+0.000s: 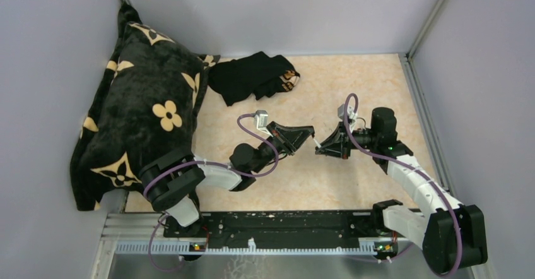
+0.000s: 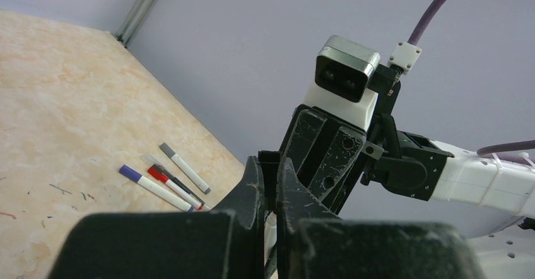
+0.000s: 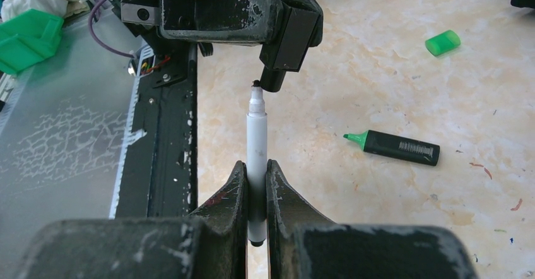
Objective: Insert the pens into the pen caps
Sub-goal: Insert the pen cap onto the pen.
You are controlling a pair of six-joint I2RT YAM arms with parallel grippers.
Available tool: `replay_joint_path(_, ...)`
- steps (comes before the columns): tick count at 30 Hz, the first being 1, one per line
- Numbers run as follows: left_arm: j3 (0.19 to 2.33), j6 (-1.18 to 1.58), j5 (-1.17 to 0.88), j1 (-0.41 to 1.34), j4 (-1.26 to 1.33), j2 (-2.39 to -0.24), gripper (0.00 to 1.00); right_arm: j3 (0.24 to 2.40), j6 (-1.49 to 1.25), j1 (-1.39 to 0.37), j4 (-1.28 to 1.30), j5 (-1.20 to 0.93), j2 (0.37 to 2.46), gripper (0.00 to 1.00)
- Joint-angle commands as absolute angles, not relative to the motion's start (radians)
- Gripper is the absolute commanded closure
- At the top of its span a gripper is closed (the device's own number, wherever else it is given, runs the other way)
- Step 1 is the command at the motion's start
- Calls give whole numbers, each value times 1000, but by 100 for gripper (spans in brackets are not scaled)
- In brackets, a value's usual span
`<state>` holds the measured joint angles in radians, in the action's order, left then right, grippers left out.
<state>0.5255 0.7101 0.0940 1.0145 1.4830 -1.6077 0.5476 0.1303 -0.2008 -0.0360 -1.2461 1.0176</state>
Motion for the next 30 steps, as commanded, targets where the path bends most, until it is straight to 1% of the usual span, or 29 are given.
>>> replay_joint_path(1,548,710,98,1021,1791,-1594,100,540,146,-212,-51,-1244,1022,100)
replay_joint_path(30,533,731,109,1023,1791,-1615,100,545,74,-212,-106,-1210,1009,100)
